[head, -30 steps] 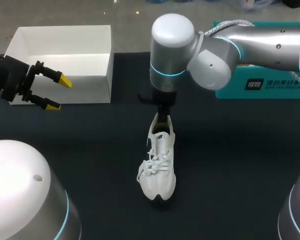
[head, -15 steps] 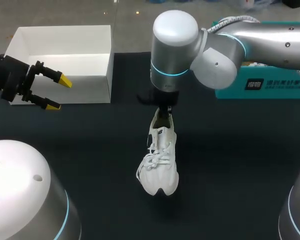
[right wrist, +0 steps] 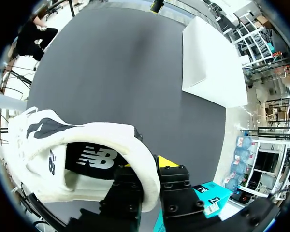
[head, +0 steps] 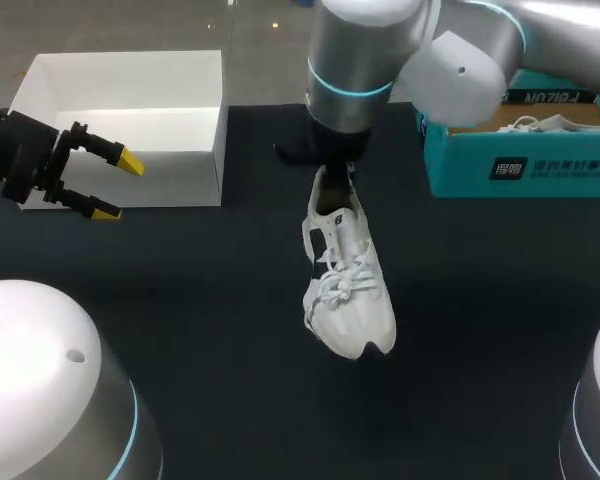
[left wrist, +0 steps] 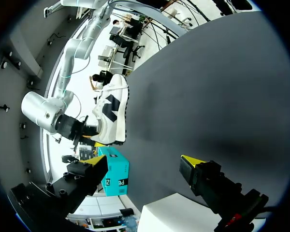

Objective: Take the shoe out of the shoebox, open the shoe tongue, remove and reinsert the insole, then place the shoe into the shoebox

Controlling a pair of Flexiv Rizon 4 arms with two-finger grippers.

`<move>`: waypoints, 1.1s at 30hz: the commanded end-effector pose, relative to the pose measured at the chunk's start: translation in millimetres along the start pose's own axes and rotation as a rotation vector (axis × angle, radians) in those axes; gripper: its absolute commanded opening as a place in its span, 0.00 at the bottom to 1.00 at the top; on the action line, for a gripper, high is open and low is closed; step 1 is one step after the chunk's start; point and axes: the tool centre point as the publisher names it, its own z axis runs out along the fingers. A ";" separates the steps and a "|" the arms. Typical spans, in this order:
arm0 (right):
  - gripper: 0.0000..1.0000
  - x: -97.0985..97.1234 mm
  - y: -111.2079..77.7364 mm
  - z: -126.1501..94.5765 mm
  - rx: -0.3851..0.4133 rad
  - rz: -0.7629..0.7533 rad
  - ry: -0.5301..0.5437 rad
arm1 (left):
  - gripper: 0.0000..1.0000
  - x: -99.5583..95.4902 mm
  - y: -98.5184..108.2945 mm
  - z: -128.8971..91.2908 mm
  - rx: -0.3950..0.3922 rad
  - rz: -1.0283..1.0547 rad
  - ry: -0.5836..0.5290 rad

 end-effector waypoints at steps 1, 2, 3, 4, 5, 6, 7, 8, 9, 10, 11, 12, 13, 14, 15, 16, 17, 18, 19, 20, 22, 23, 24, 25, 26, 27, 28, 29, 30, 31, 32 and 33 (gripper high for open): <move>0.00 -11.4 -10.0 -80.2 0.010 -0.017 0.010 | 1.00 -0.4 -1.0 -0.2 -0.002 0.000 0.004; 0.00 -14.1 -10.1 -87.8 0.011 -0.018 0.009 | 1.00 -0.4 -1.0 -0.2 -0.002 0.000 0.004; 0.00 -16.7 -10.0 -95.2 0.006 -0.027 0.011 | 1.00 -0.4 -1.0 -0.2 -0.002 0.000 0.004; 0.00 -18.8 -9.6 -101.8 0.013 -0.031 -0.004 | 1.00 -0.4 -1.0 -0.2 -0.002 0.000 0.004; 0.00 -20.3 -9.3 -106.7 0.021 -0.034 -0.011 | 1.00 -0.4 -1.0 -0.2 -0.002 0.000 0.004; 0.00 -21.7 -8.9 -111.5 0.023 -0.036 -0.014 | 1.00 -0.4 -1.0 -0.2 -0.002 0.000 0.004; 0.00 -22.8 -8.7 -115.8 0.024 -0.036 -0.021 | 1.00 -0.4 -1.0 -0.2 -0.002 0.000 0.004; 0.00 -23.3 -8.4 -119.4 0.033 -0.038 -0.028 | 1.00 -0.4 -1.0 -0.2 -0.002 0.000 0.004; 0.00 -23.8 -8.3 -122.7 0.024 -0.036 -0.029 | 1.00 -0.4 -1.0 -0.2 -0.002 0.000 0.004; 0.00 -23.5 -8.1 -125.5 0.008 -0.023 -0.033 | 1.00 -0.4 -1.0 -0.2 -0.002 0.000 0.004; 0.00 -23.0 -8.2 -127.3 -0.014 0.006 -0.045 | 1.00 -0.4 -1.0 -0.2 -0.002 0.000 0.004; 0.00 -23.0 -8.2 -127.3 -0.014 0.006 -0.045 | 1.00 -0.4 -1.0 -0.2 -0.002 0.000 0.004; 0.00 -23.0 -8.2 -127.3 -0.014 0.006 -0.045 | 1.00 -0.4 -1.0 -0.2 -0.002 0.000 0.004; 0.00 -23.0 -8.2 -127.3 -0.014 0.006 -0.045 | 1.00 -0.4 -1.0 -0.2 -0.002 0.000 0.004; 0.00 -23.0 -8.2 -127.3 -0.014 0.006 -0.045 | 1.00 -0.4 -1.0 -0.2 -0.002 0.000 0.004; 0.00 -23.0 -8.2 -127.3 -0.014 0.006 -0.045 | 1.00 -0.4 -1.0 -0.2 -0.002 0.000 0.004; 0.00 -23.0 -8.2 -127.3 -0.014 0.006 -0.045 | 1.00 -0.4 -1.0 -0.2 -0.002 0.000 0.004; 0.00 -23.0 -8.2 -127.3 -0.014 0.006 -0.045 | 1.00 -0.4 -1.0 -0.2 -0.002 0.000 0.004; 0.00 -23.0 -8.2 -127.3 -0.014 0.006 -0.045 | 1.00 -0.4 -1.0 -0.2 -0.002 0.000 0.004; 0.00 -23.0 -8.2 -127.3 -0.014 0.006 -0.045 | 1.00 -0.4 -1.0 -0.2 -0.002 0.000 0.004; 0.00 -23.0 -8.2 -127.3 -0.014 0.006 -0.045 | 1.00 -0.4 -1.0 -0.2 -0.002 0.000 0.004; 0.00 -23.0 -8.2 -127.3 -0.014 0.006 -0.045 | 1.00 -0.4 -1.0 -0.2 -0.002 0.000 0.004; 0.00 -23.0 -8.2 -127.3 -0.014 0.006 -0.045 | 1.00 -0.4 -1.0 -0.2 -0.002 0.000 0.004; 0.00 -23.0 -8.2 -127.3 -0.014 0.006 -0.045 | 1.00 -0.4 -1.0 -0.2 -0.002 0.000 0.004; 0.00 -23.0 -8.2 -127.3 -0.014 0.006 -0.045 | 1.00 -0.4 -1.0 -0.2 -0.002 0.000 0.004; 0.00 -23.0 -8.2 -127.3 -0.014 0.006 -0.045 | 1.00 -0.4 -1.0 -0.2 -0.002 0.000 0.004; 0.00 -23.0 -8.2 -127.3 -0.014 0.006 -0.045 | 1.00 -0.4 -1.0 -0.2 -0.002 0.000 0.004; 0.00 -23.0 -8.2 -127.3 -0.014 0.006 -0.045 | 1.00 -0.4 -1.0 -0.2 -0.002 0.000 0.004; 0.00 -23.0 -8.2 -127.3 -0.014 0.006 -0.045 | 1.00 -0.4 -1.0 -0.2 -0.002 0.000 0.004; 0.00 -23.0 -8.2 -127.3 -0.014 0.006 -0.045 | 1.00 -0.4 -1.0 -0.2 -0.002 0.000 0.004; 0.00 -23.0 -8.2 -127.3 -0.014 0.006 -0.045 | 1.00 -0.4 -1.0 -0.2 -0.002 0.000 0.004; 0.00 -23.0 -8.2 -127.3 -0.014 0.006 -0.045 | 1.00 -0.4 -1.0 -0.2 -0.002 0.000 0.004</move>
